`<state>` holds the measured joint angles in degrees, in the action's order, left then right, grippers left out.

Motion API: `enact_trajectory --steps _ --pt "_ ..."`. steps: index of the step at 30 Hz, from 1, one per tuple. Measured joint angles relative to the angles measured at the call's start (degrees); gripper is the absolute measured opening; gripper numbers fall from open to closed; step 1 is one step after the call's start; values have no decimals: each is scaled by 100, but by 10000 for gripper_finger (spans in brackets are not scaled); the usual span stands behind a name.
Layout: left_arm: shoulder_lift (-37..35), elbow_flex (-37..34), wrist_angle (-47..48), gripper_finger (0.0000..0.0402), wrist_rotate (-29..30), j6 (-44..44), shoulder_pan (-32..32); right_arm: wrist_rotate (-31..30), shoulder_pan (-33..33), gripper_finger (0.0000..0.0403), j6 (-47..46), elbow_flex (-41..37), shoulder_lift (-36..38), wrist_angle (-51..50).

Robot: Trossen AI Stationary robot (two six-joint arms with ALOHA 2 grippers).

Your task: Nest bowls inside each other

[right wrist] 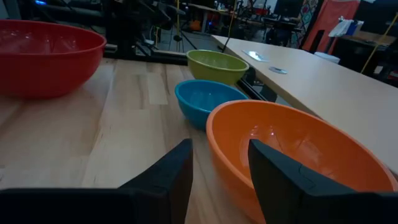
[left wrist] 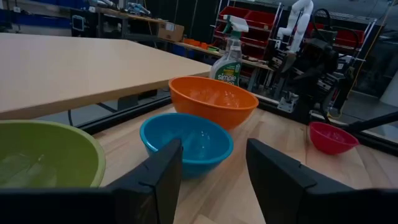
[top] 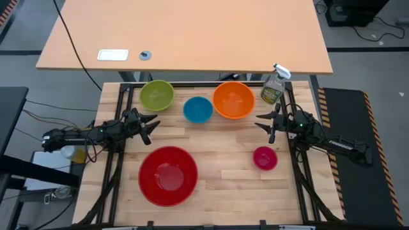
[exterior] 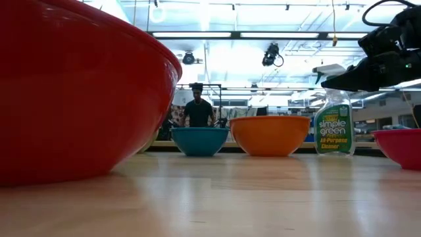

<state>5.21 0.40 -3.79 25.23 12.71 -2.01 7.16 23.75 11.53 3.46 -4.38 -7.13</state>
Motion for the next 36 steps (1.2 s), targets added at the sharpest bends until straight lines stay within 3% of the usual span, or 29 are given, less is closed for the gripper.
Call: enact_trajectory --steps 5,9,11,18,21,25,27,32,36 --pt "2 1 -175 181 2 361 0 -1 0 162 0 -1 2 0" --pt "0 2 -852 181 4 2306 1 -485 2 162 208 0 0 67" --pt "-2 2 -1064 181 7 2822 -1 -732 2 162 618 -1 -1 279" --pt "-1 0 -1319 181 10 3214 -1 -859 4 162 664 -2 -35 1444" --pt "0 0 -1324 181 15 3469 -1 -1063 6 162 -904 2 -70 2586" --pt "2 1 -1577 181 96 3792 -1 -2554 8 162 -4558 7 -144 2932" --pt "1 2 -1753 181 266 3823 -1 -2960 14 162 -5640 1 -294 2837" --pt "0 0 -2548 181 693 3765 -5 -2153 6 162 -6471 0 -911 3876" --pt "2 1 -3144 181 767 2903 -5 -2489 6 162 -6570 0 -1349 5430"
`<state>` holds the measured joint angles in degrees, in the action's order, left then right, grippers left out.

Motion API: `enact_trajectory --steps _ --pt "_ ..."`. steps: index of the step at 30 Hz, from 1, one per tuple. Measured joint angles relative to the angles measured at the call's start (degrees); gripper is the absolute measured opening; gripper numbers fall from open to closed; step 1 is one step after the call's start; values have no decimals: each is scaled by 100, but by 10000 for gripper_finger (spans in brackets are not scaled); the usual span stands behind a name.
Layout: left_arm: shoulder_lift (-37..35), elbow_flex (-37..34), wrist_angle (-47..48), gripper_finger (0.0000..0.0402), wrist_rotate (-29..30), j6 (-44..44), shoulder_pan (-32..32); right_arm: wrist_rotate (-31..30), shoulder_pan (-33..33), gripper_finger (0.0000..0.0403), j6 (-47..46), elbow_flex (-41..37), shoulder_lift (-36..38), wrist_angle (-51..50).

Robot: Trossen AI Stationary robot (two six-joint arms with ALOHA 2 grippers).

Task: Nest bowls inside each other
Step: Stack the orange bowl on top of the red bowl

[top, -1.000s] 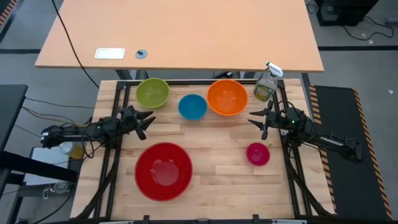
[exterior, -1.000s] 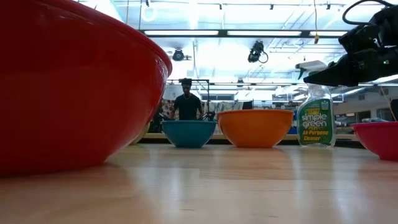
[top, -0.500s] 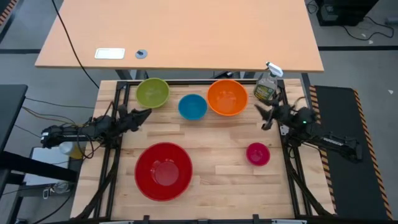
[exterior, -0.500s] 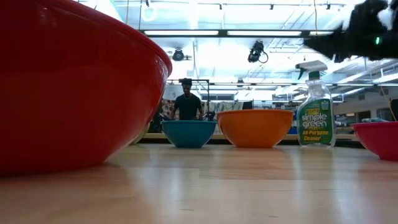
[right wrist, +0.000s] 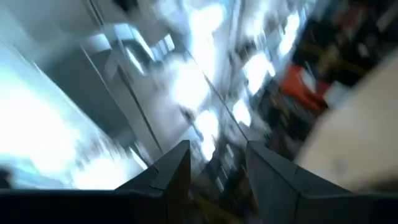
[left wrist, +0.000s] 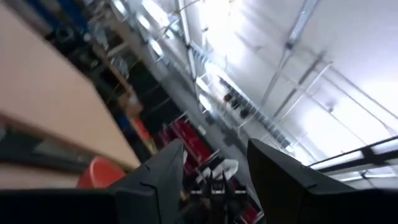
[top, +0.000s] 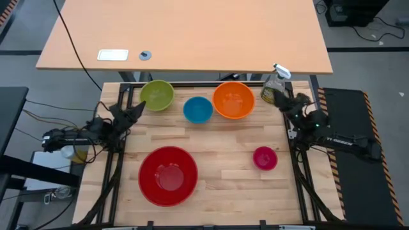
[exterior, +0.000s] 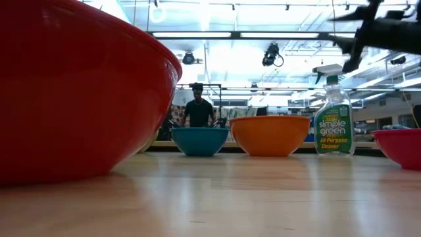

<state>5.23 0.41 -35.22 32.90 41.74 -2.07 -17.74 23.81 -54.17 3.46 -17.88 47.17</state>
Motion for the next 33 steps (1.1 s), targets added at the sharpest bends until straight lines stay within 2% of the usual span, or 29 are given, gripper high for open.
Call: enact_trajectory --steps 4,6,8,10,13,16,20,24,27,30,33 --pt "3 86 -154 181 52 -145 0 -516 2 162 188 0 -238 1377" --pt "60 236 -74 181 50 -143 0 -354 3 162 644 53 -313 1583" --pt "161 416 5 181 51 -164 0 -31 2 162 859 240 -399 1208" --pt "328 607 244 181 54 -218 0 211 0 160 723 571 -558 296" --pt "658 994 762 181 135 -217 0 610 0 158 709 1278 -900 -1670" --pt "1005 1436 1496 181 281 -83 0 808 0 157 995 2058 -1311 -3464" --pt "1438 2116 2795 181 400 135 0 865 0 157 1627 3057 -1921 -5343" --pt "1868 2783 4118 181 568 247 0 801 0 157 2028 3916 -2488 -6881" --pt "2112 3177 4837 181 649 251 0 495 0 157 2085 4372 -2852 -7925" --pt "2279 3457 5210 181 651 260 0 323 2 166 2081 4542 -3130 -8615" --pt "2372 3658 5529 181 685 268 0 341 2 193 1847 4538 -3289 -8996"
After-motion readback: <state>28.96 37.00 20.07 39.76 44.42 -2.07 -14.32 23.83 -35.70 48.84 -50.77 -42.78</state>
